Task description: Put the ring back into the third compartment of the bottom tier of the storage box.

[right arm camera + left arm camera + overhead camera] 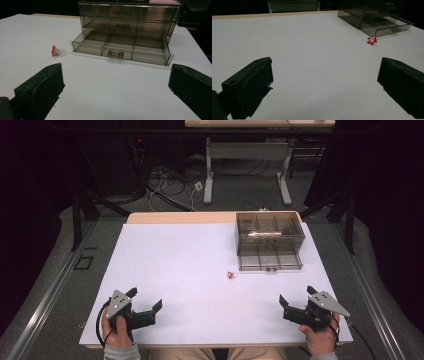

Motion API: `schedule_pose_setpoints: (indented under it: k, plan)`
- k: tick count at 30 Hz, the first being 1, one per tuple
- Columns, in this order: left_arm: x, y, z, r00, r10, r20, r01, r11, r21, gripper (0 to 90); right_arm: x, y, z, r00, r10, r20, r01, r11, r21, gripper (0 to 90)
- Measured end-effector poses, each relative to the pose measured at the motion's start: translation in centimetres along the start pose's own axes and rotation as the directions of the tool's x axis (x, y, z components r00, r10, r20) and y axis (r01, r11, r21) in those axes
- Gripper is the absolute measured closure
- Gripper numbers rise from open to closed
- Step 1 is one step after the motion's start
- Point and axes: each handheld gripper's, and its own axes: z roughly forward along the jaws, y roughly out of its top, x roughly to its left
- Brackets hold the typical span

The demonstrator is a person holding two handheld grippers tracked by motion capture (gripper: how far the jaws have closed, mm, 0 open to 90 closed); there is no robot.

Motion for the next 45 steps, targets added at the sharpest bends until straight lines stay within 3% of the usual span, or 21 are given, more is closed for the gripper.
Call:
schedule_pose_setpoints:
  k: [5, 6, 8, 15, 16, 19, 23, 35, 45]
  plan:
    - [0.0, 0.0, 0.1, 1.0, 0.009, 0.0, -0.009, 0.9999, 0.006, 0.6, 0.7, 0.1, 0.2, 1.0, -0.003, -0.002, 0.003, 1.0, 0.004, 0.0]
    - [0.0, 0.0, 0.1, 1.0, 0.004, 0.001, -0.004, 1.0, 0.009, 0.6, 1.0, 0.1, 0.3, 0.9993, -0.037, -0.008, 0.037, 0.999, 0.005, 0.0]
    - [0.0, 0.0, 0.1, 1.0, 0.006, 0.001, -0.006, 0.9999, 0.01, 0.6, 1.2, 0.2, 0.2, 0.999, -0.042, -0.011, 0.043, 0.999, 0.011, 0.0]
    - [-0.1, -0.1, -0.1, 1.0, -0.005, 0.004, 0.005, 1.0, 0.008, 0.6, 2.5, 0.3, 0.4, 0.9927, -0.082, -0.088, 0.085, 0.996, 0.026, 0.0]
    - [-0.1, -0.1, -0.1, 1.0, -0.004, 0.004, 0.004, 1.0, 0.008, 0.6, 3.0, 0.3, 0.6, 0.9878, -0.089, -0.127, 0.095, 0.995, 0.041, 0.0]
    - [-0.2, -0.1, -0.1, 1.0, 0.0, 0.007, 0.0, 0.9999, 0.013, 0.6, 3.7, 0.3, 0.8, 0.985, -0.102, -0.139, 0.108, 0.993, 0.04, 0.0]
    - [-0.2, -0.1, 0.1, 1.0, 0.001, 0.009, -0.001, 0.9999, 0.017, 0.6, 4.2, 0.5, 1.1, 0.9833, -0.082, -0.162, 0.09, 0.995, 0.042, 0.0]
    - [-0.2, -0.3, 0.0, 1.0, -0.005, 0.004, 0.005, 0.9995, 0.031, 0.6, 4.2, 1.9, 2.2, 0.9862, -0.01, -0.165, 0.025, 0.996, 0.084, 0.5]
    - [-0.1, -0.4, -0.1, 0.9999, -0.011, 0.004, 0.011, 0.9995, 0.029, 0.6, 5.3, 4.2, 2.9, 0.9799, -0.013, -0.199, 0.038, 0.992, 0.121, 1.4]
